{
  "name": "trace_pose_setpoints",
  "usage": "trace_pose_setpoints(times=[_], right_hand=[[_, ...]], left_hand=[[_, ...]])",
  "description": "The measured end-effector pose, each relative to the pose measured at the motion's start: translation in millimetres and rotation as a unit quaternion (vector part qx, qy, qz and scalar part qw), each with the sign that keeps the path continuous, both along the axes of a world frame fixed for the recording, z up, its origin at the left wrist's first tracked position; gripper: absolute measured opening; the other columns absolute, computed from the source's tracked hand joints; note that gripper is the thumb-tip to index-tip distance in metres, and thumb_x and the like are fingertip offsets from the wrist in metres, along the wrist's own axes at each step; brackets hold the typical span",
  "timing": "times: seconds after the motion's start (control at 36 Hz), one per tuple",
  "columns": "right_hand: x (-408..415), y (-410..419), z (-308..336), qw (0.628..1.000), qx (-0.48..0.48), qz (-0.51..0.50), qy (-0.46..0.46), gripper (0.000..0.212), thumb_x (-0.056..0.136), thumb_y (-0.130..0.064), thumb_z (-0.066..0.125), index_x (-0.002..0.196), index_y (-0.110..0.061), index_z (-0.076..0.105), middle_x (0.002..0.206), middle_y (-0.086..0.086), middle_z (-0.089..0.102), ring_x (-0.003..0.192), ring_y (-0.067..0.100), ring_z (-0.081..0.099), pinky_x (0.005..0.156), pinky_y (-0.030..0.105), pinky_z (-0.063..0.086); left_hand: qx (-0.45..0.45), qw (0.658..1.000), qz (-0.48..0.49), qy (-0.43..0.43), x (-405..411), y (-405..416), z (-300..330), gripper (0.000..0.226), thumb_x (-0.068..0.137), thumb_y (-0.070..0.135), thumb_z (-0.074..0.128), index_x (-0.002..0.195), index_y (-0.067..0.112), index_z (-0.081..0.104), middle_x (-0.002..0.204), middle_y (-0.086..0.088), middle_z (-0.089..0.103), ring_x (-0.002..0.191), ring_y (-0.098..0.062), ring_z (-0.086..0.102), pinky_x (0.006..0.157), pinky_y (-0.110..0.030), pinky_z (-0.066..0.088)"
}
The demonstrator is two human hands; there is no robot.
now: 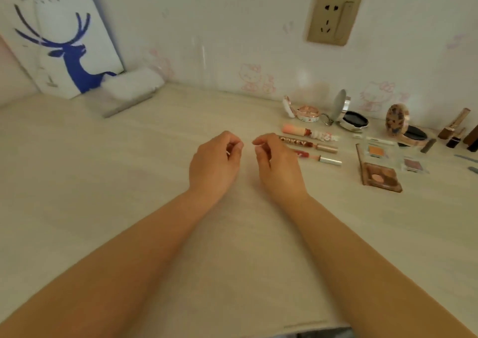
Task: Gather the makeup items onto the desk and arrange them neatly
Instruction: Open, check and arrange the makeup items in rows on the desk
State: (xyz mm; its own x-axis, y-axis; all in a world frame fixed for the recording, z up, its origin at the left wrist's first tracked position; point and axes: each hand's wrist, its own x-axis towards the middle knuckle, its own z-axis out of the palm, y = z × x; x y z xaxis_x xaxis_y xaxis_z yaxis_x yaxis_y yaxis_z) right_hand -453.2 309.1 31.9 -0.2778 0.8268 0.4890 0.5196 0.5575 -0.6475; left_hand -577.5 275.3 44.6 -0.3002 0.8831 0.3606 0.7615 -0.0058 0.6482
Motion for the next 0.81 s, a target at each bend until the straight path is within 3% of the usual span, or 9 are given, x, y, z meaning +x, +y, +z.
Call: trace_pose_setpoints(times=[0.14, 0.25, 0.39, 0.47, 0.58, 0.81], right_hand=[[-83.5, 17.3, -5.2, 0.995, -0.072, 0.069, 0.015, 0.019, 0.095, -0.01, 0.046, 0.11, -0.009, 0.057, 0.093, 0.0, 0.057, 0.084, 0.012, 0.051, 0.071, 0.018, 0.035], [-142.3, 41.8, -7.6, 0.988, -0.116, 0.099, -0.012, 0.023, 0.094, -0.017, 0.049, 0.116, -0.015, 0.055, 0.099, 0.0, 0.053, 0.088, 0.016, 0.05, 0.08, 0.025, 0.038], [-199.8, 68.4, -7.1, 0.982, -0.108, 0.111, -0.104, 0.039, 0.093, -0.031, 0.05, 0.131, -0.024, 0.045, 0.124, 0.003, 0.05, 0.114, 0.022, 0.044, 0.099, 0.034, 0.037], [-227.1, 80.9, -9.0, 0.976, -0.088, 0.111, -0.163, 0.041, 0.094, -0.034, 0.047, 0.134, -0.027, 0.042, 0.131, 0.003, 0.047, 0.121, 0.023, 0.039, 0.101, 0.037, 0.035], [-255.7, 97.0, -11.8, 0.966, -0.055, 0.102, -0.232, 0.042, 0.095, -0.035, 0.043, 0.136, -0.027, 0.04, 0.135, 0.002, 0.043, 0.125, 0.024, 0.035, 0.1, 0.039, 0.035], [-284.5, 120.5, -14.5, 0.96, -0.018, 0.086, -0.265, 0.039, 0.097, -0.029, 0.039, 0.135, -0.022, 0.042, 0.135, 0.004, 0.04, 0.12, 0.024, 0.038, 0.097, 0.035, 0.037]], left_hand=[[-0.006, 0.997, 0.073, 0.04, -79.2, -5.6, 3.3, 0.013, 0.093, 0.027, 0.05, 0.096, 0.022, 0.061, 0.093, 0.005, 0.066, 0.082, -0.019, 0.06, 0.077, -0.036, 0.049], [-0.045, 0.987, 0.129, 0.079, -145.7, 1.5, 2.0, 0.017, 0.092, 0.029, 0.05, 0.108, 0.025, 0.056, 0.104, 0.006, 0.06, 0.09, -0.016, 0.059, 0.078, -0.032, 0.046], [-0.081, 0.975, 0.176, 0.107, -211.3, 23.4, -3.5, 0.03, 0.091, 0.031, 0.053, 0.12, 0.023, 0.051, 0.12, 0.001, 0.053, 0.108, -0.02, 0.051, 0.085, -0.035, 0.046], [-0.107, 0.965, 0.197, 0.139, -235.8, 38.1, -10.3, 0.036, 0.092, 0.035, 0.052, 0.125, 0.022, 0.047, 0.127, -0.003, 0.048, 0.116, -0.024, 0.044, 0.087, -0.037, 0.042], [-0.116, 0.96, 0.212, 0.139, -258.2, 57.5, -15.9, 0.038, 0.093, 0.034, 0.05, 0.128, 0.021, 0.046, 0.131, -0.004, 0.044, 0.119, -0.026, 0.04, 0.087, -0.037, 0.041], [-0.129, 0.953, 0.24, 0.134, -282.9, 90.0, -27.1, 0.043, 0.094, 0.036, 0.047, 0.133, 0.019, 0.041, 0.135, -0.007, 0.04, 0.12, -0.028, 0.041, 0.091, -0.039, 0.038]])
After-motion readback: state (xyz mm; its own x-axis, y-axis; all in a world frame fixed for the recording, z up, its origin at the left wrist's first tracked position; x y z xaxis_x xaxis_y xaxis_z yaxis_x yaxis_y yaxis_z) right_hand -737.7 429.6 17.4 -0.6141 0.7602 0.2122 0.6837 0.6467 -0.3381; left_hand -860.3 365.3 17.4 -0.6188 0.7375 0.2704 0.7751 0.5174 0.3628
